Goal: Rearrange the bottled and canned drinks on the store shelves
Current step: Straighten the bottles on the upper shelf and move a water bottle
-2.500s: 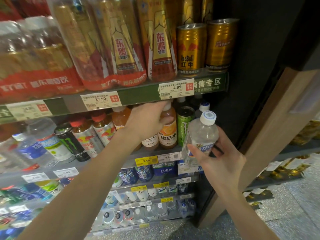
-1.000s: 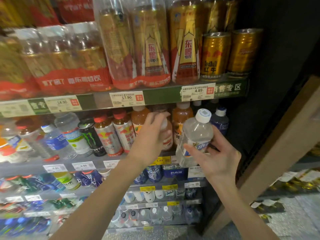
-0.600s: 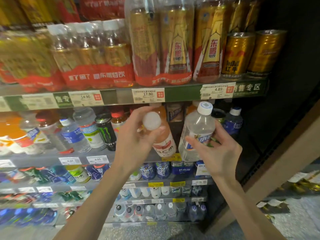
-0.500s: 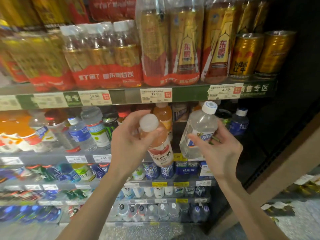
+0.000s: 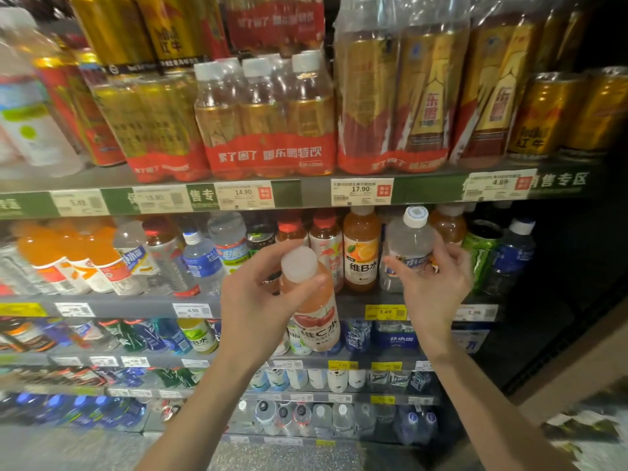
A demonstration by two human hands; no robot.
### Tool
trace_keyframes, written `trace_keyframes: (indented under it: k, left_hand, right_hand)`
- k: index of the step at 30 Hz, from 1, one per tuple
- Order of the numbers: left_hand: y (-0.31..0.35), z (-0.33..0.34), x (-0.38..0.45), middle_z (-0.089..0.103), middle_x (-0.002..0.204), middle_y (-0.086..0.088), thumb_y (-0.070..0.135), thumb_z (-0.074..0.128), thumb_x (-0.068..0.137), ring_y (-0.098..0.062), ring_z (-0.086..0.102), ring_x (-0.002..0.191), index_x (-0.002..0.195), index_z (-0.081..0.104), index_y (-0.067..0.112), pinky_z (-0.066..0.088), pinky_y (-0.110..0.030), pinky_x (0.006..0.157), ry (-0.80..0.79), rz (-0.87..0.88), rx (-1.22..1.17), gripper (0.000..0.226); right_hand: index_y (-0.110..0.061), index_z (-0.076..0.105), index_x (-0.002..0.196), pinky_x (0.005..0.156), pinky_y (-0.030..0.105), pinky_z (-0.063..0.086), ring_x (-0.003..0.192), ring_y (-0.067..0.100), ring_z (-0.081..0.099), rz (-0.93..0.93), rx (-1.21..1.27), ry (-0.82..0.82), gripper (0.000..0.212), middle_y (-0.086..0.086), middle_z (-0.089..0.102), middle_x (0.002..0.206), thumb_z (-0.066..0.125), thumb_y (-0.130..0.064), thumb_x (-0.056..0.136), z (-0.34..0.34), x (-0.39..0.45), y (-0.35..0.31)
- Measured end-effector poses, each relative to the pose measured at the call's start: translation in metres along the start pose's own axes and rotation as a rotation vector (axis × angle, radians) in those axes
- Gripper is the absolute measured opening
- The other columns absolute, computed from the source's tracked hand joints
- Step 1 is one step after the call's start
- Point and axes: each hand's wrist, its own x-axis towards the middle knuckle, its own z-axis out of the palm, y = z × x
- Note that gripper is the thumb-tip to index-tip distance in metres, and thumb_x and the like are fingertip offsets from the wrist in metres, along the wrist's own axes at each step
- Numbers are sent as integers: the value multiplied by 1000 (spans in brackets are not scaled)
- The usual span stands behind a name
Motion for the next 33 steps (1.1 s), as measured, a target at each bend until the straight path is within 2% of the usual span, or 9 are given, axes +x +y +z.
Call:
trace_keyframes:
  k: [2, 3, 6, 8, 12, 19, 22, 30, 33]
  left_hand:
    - [-6, -3, 1, 75, 106, 16, 37, 85, 67, -12, 69, 105, 110, 73, 33, 60, -46, 85, -13, -4, 5, 45]
    - [-8, -4, 1, 74, 106, 15, 37, 85, 67, -12, 69, 106, 111, 73, 33, 59, -47, 85, -19, -4, 9, 45]
    - [-13, -6, 4, 74, 106, 17, 34, 86, 68, -11, 69, 104, 110, 72, 35, 59, -46, 85, -40, 7, 20, 44]
    - [-12, -4, 6, 74, 104, 19, 35, 87, 68, -10, 69, 103, 108, 71, 37, 59, -43, 85, -57, 6, 20, 43]
    - [-11, 3, 12, 72, 104, 24, 36, 85, 68, -4, 68, 103, 110, 71, 35, 59, -32, 81, -89, 20, 5, 44]
    - [-11, 18, 25, 73, 108, 16, 44, 84, 67, -9, 68, 106, 115, 72, 24, 59, -41, 86, -113, 42, -26, 53]
    - [-9, 23, 29, 74, 106, 15, 42, 84, 67, -8, 68, 104, 115, 72, 23, 60, -40, 84, -122, 25, -38, 53]
    - [-3, 33, 36, 75, 104, 11, 31, 88, 67, -8, 70, 102, 114, 72, 26, 59, -28, 84, -120, 45, -52, 50]
    - [1, 38, 40, 75, 106, 11, 24, 88, 67, -2, 70, 100, 117, 71, 22, 58, -24, 85, -142, 56, -58, 52]
  right_hand:
    - [-1, 69, 125, 87, 0, 41, 90, -7, 39, 3, -41, 11, 76, 22, 56, 105, 96, -23, 58, 3, -2, 2]
    - [-2, 68, 126, 87, 1, 41, 92, -6, 40, 13, -51, 8, 76, 22, 57, 106, 96, -23, 58, 5, -2, 4]
    - [-4, 67, 129, 91, 29, 53, 101, 10, 54, 64, -72, -14, 78, 18, 59, 111, 96, -27, 60, 16, -2, 8]
    - [-5, 68, 128, 92, 39, 55, 104, 23, 62, 73, -87, -10, 78, 16, 62, 112, 97, -27, 58, 24, -3, 13]
    - [-11, 68, 125, 89, 39, 55, 110, 16, 60, 86, -120, 20, 73, 8, 69, 116, 95, -34, 61, 32, -2, 16]
    - [-6, 62, 123, 89, 33, 42, 113, 36, 56, 25, -334, 44, 70, 17, 60, 118, 90, -39, 67, 37, -4, 13]
    - [-11, 58, 131, 84, 42, 50, 118, 34, 53, 54, -363, 41, 71, 14, 57, 122, 89, -36, 72, 38, -7, 12]
    - [-8, 43, 147, 98, 14, 27, 117, 29, 55, 8, -239, -124, 64, 12, 61, 118, 74, -18, 91, 22, -11, 17]
    - [-19, 48, 141, 98, 32, 46, 107, 16, 53, 53, -11, -249, 58, 2, 60, 115, 69, -18, 87, 4, -18, 7]
